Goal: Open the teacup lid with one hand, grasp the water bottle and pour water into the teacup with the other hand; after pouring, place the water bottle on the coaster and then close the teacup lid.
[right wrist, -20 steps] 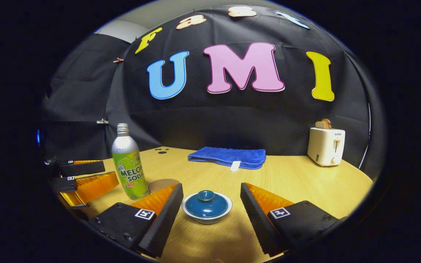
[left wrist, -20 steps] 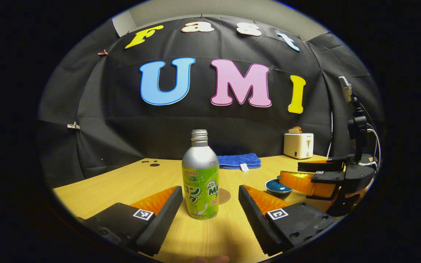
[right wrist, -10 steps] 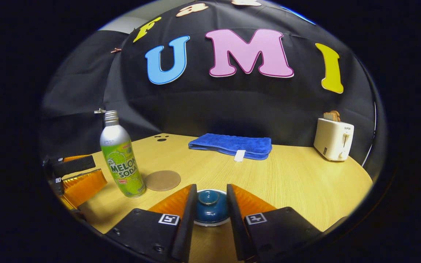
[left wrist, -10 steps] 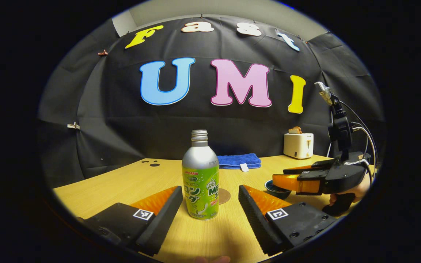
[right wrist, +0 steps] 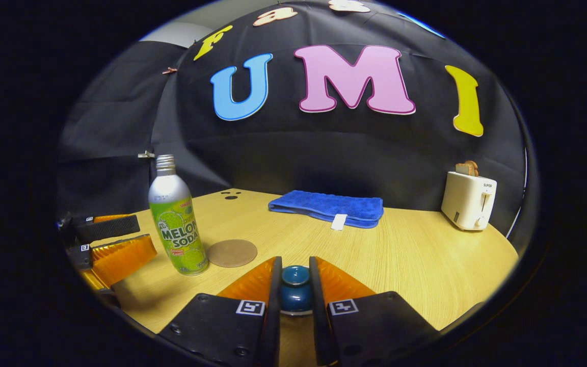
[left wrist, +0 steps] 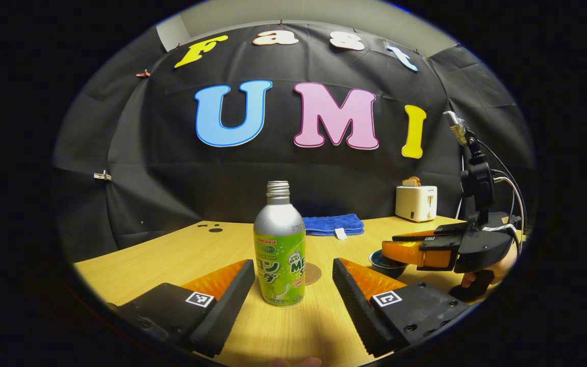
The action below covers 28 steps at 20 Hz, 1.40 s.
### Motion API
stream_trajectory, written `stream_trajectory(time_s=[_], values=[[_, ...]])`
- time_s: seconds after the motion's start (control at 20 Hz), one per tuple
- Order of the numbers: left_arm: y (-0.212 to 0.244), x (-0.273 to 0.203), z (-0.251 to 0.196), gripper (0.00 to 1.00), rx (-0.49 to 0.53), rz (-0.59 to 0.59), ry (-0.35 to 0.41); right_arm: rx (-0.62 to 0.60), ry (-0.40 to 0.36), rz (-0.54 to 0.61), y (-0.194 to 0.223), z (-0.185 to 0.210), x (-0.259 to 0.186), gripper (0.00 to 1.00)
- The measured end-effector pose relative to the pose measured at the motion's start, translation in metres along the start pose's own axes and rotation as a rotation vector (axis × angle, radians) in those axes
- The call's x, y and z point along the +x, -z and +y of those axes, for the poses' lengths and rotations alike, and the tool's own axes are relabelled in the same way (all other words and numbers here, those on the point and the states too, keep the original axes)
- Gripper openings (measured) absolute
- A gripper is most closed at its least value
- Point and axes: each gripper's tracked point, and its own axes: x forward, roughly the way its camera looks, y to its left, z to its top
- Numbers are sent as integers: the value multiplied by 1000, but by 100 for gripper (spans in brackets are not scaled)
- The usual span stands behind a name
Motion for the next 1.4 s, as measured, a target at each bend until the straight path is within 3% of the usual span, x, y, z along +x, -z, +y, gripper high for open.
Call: stream_trajectory(time_s=[0.25, 0.7, 1.15, 1.3, 1.4], values=[[0, 0, 0, 97, 0, -1, -2, 14, 9, -34, -6, -3, -9, 31], [0, 26, 13, 97, -1, 4, -78, 24, 5, -151, -13, -18, -68, 31], [1, 62, 22, 97, -1, 9, -124, 28, 105, -170, -10, -69, -94, 31], [1, 62, 18, 83, 7, 15, -104, 29, 125, -170, -10, -77, -93, 31], [-2, 59, 20, 81, 63, 28, -103, 28, 124, -171, -11, -77, -95, 31]])
